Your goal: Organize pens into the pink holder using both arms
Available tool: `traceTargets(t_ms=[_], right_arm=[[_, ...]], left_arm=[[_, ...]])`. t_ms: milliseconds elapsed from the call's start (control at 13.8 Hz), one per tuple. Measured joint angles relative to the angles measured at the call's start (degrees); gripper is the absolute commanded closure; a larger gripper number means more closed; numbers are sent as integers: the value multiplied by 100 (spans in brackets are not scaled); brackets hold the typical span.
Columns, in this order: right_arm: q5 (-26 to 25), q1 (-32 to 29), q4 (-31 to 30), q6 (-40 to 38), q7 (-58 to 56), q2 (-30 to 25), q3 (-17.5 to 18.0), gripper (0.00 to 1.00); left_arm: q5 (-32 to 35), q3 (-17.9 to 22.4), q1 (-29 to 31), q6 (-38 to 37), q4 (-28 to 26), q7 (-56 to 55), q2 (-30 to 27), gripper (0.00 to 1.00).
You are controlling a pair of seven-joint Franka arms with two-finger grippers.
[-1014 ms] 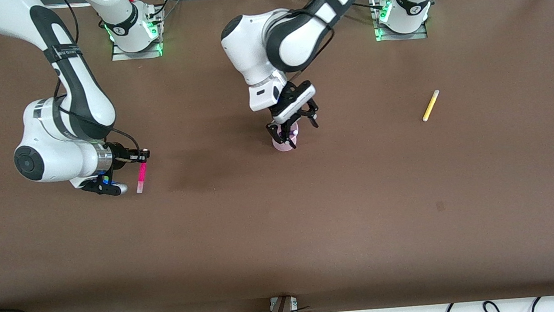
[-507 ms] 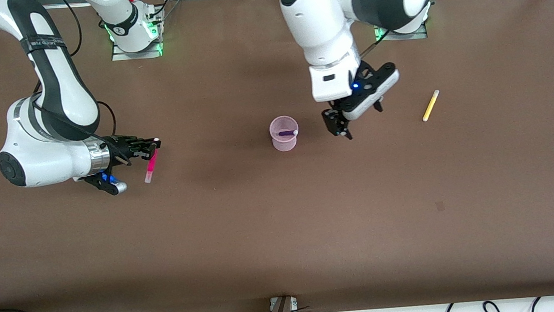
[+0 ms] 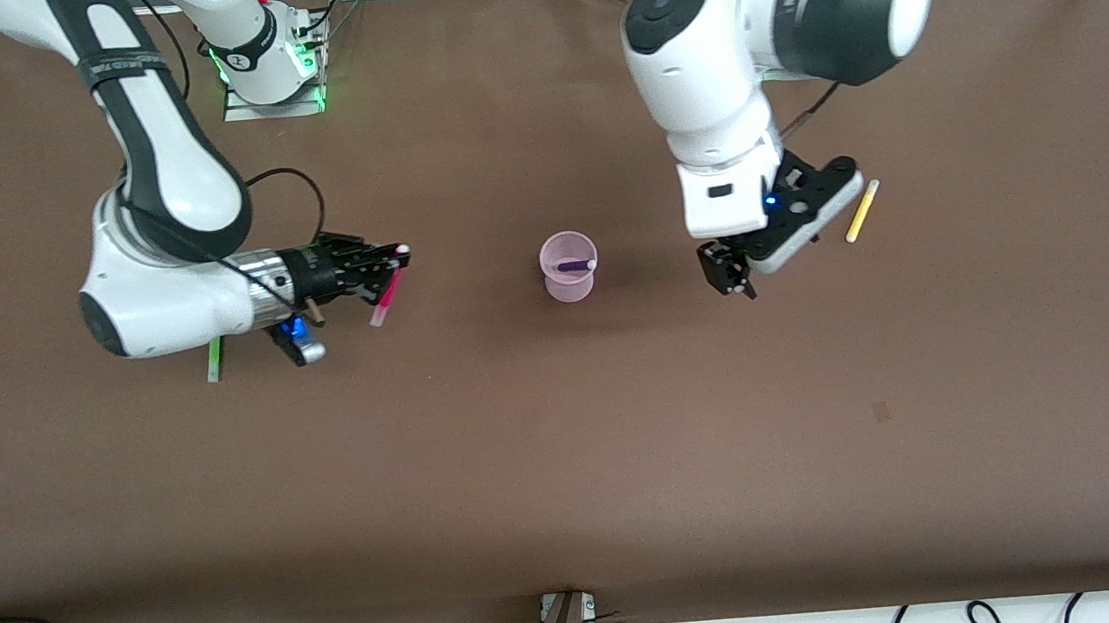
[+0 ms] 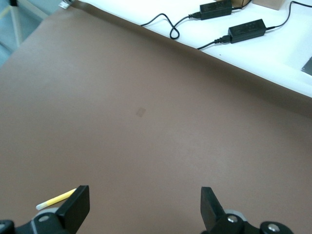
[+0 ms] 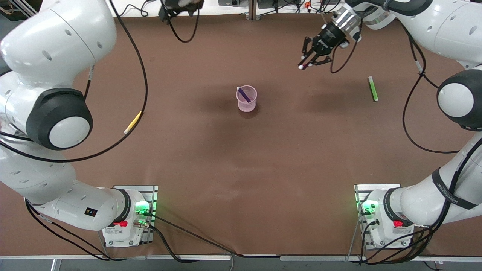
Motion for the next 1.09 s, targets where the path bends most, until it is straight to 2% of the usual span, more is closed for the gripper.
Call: traceTargets(t_ms=[145,362,507,796,1086], right_arm=[[492,377,-2,100,264,25,7,100],[937,917,-8,464,689,37,16,100],[1357,1176,-13,559,747,58,16,100],[1888,1661,-22,1104,753,264,19,100],[1948,1765,-18,1366,542,549,8,100]], left_arm=[[-659,11,621,-18,447,1267,-27,0],[-1939,16,1916,-36,825,3179,-121,0],[-2321,6,2449,-252,908,4159,-205,0],[-2383,-47,2520,-716,726,5078,-233,0],[-2885,-39,2792,-765,283,5737,-217,0]])
